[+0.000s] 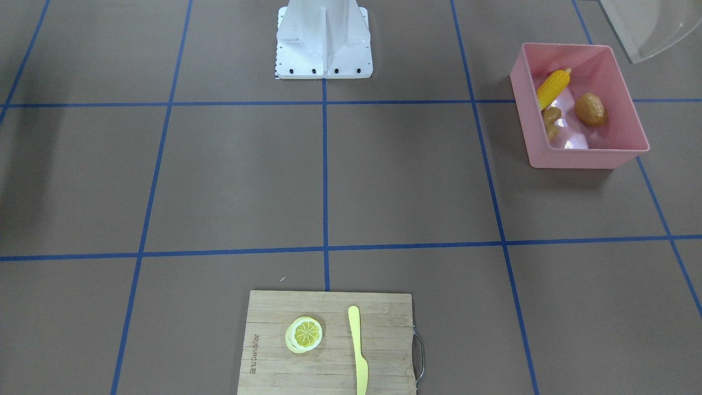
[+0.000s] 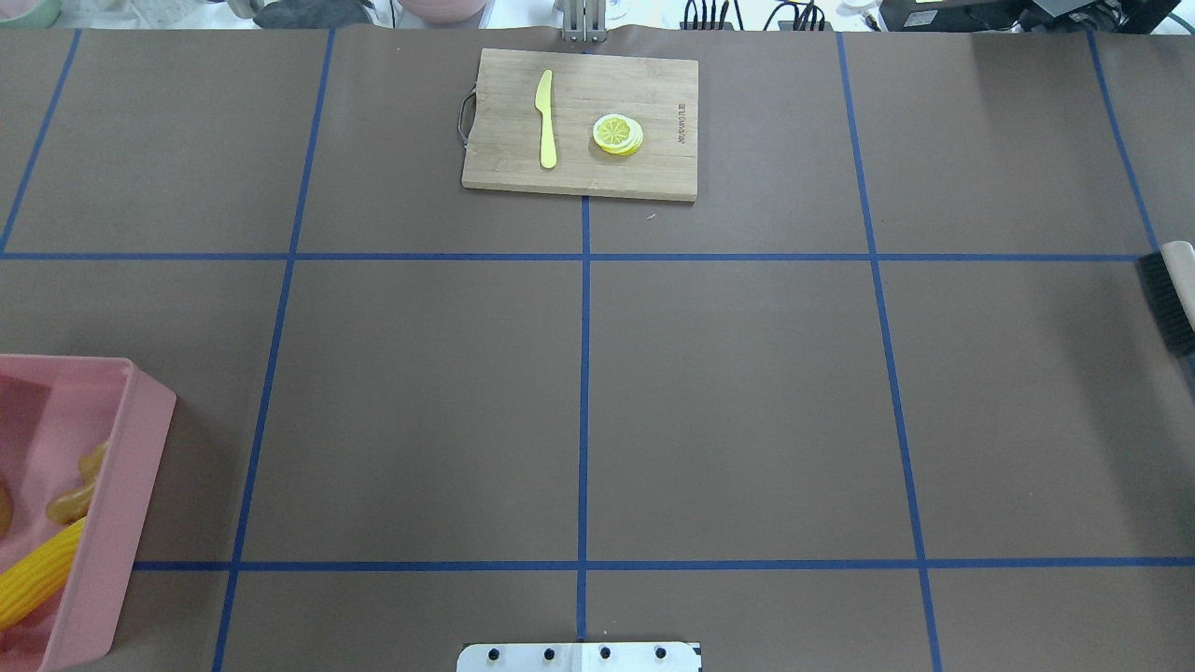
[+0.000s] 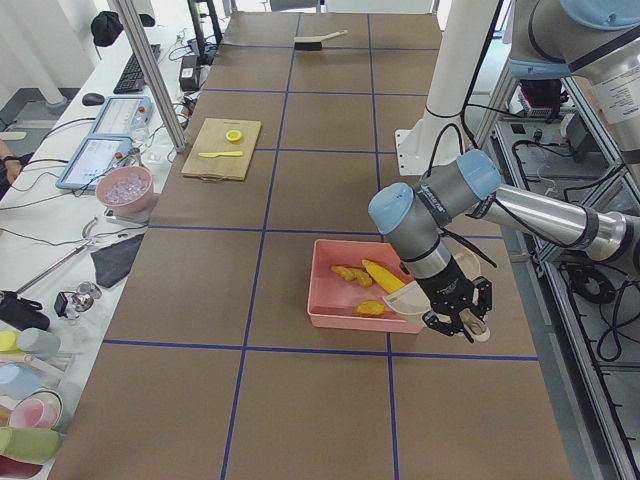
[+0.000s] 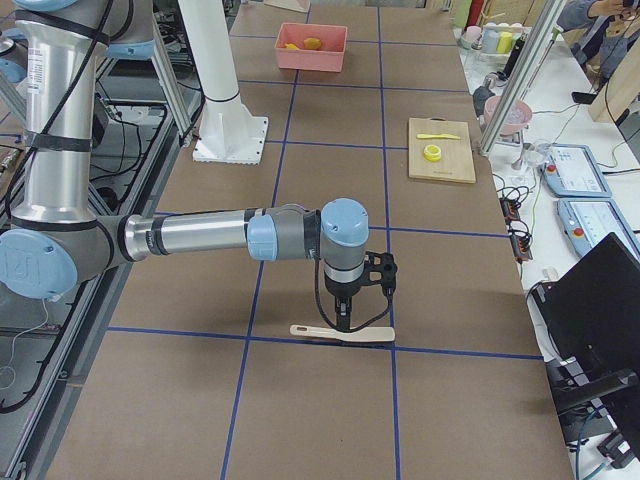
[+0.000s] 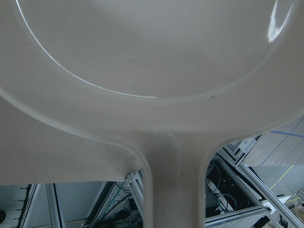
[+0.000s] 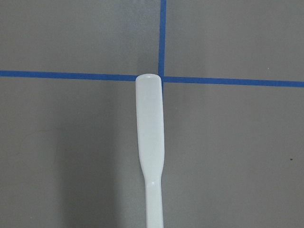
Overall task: Sweep and dump trash into bin
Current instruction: 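Hold the emptied dustpan over the pink bin with the left gripper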
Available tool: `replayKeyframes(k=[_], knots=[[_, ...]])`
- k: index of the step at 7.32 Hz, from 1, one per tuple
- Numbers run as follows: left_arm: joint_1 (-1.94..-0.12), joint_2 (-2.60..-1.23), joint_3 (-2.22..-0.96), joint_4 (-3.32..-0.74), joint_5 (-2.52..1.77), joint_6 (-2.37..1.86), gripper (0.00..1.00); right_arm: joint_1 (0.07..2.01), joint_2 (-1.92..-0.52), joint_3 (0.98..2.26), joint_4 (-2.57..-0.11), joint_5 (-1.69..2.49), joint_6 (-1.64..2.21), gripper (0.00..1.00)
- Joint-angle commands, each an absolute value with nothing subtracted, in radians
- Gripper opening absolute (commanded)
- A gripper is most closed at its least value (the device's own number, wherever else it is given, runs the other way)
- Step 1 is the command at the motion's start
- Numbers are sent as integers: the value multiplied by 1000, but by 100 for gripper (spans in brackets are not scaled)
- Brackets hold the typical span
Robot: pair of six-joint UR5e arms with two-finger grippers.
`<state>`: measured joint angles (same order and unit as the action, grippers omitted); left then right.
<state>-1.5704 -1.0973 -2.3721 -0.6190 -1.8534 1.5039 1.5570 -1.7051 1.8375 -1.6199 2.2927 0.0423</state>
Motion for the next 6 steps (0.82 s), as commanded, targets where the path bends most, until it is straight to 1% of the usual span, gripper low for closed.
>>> replayKeyframes(k=[1, 4, 6], knots=[[-1711, -1256, -2385, -434, -1826, 1488, 0, 1555, -1704, 1833, -1620, 2287, 43, 100], [-1769, -1267, -2362, -426, -1838, 1389, 0, 1555, -1706, 1833, -1620, 2287, 43, 100], [-1769, -1327, -2333, -428, -1894, 1318, 0, 1555, -1707, 1832, -1620, 2287, 43, 100]])
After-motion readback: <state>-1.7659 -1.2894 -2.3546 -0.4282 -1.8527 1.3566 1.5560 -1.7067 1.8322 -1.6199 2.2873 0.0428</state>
